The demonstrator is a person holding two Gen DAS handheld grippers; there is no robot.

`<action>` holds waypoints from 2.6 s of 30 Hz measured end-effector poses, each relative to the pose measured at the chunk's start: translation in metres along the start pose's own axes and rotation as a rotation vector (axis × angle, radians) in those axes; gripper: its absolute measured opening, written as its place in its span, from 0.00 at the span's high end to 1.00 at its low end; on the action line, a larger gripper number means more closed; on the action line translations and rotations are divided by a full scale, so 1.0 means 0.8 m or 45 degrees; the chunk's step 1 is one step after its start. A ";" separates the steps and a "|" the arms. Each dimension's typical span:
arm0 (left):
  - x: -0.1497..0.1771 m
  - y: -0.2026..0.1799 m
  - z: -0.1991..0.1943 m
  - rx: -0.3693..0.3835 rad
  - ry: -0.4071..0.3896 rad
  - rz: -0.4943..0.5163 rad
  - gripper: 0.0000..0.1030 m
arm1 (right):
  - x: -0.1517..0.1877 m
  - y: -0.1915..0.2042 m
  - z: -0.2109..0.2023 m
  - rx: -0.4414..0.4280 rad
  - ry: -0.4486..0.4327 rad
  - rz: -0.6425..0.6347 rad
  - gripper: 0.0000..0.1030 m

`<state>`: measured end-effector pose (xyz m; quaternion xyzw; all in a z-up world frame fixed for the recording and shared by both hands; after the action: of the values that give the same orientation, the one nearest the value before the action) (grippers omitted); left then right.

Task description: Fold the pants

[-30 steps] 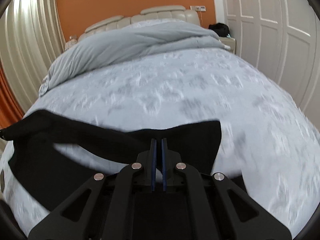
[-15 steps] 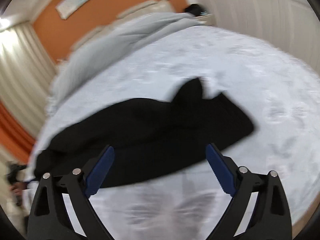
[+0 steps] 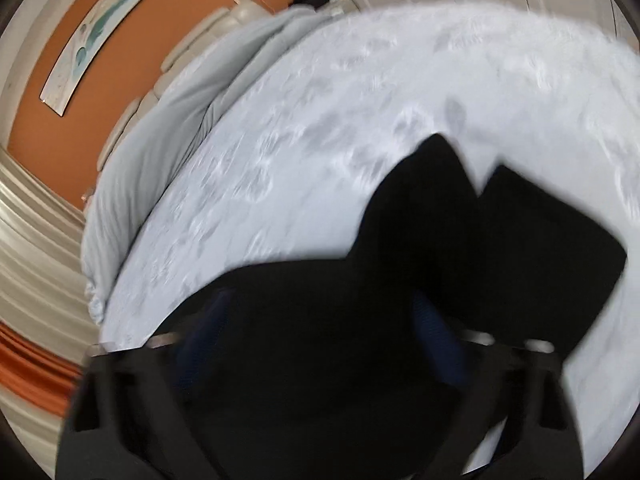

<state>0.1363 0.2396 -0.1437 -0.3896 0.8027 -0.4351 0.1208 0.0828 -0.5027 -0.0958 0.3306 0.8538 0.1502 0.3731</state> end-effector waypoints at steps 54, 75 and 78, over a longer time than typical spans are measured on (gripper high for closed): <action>0.031 -0.075 -0.152 -0.369 -0.634 0.674 0.36 | 0.049 0.075 -0.132 0.182 -0.106 -0.444 0.86; 0.020 -0.042 -0.033 -0.714 -0.354 0.662 0.37 | 0.258 0.493 0.141 -0.220 0.368 -1.129 0.86; 0.024 -0.044 -0.025 -0.770 -0.346 0.711 0.36 | 0.259 0.502 0.210 -0.135 0.407 -1.119 0.88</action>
<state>0.1311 0.2271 -0.1013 -0.2292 0.9454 -0.0757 0.2189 0.2839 -0.0653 -0.1184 -0.1090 0.9507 0.0704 0.2817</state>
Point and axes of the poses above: each gripper's, at about its wrist camera, not at the fingertips, and z roughly the way its jaws point, y to its left, x to its underside, the point moved 2 cm from there along z, roughly the way its jaws point, and after that the axes turned 6 degrees about -z, right-handed, at the moved point
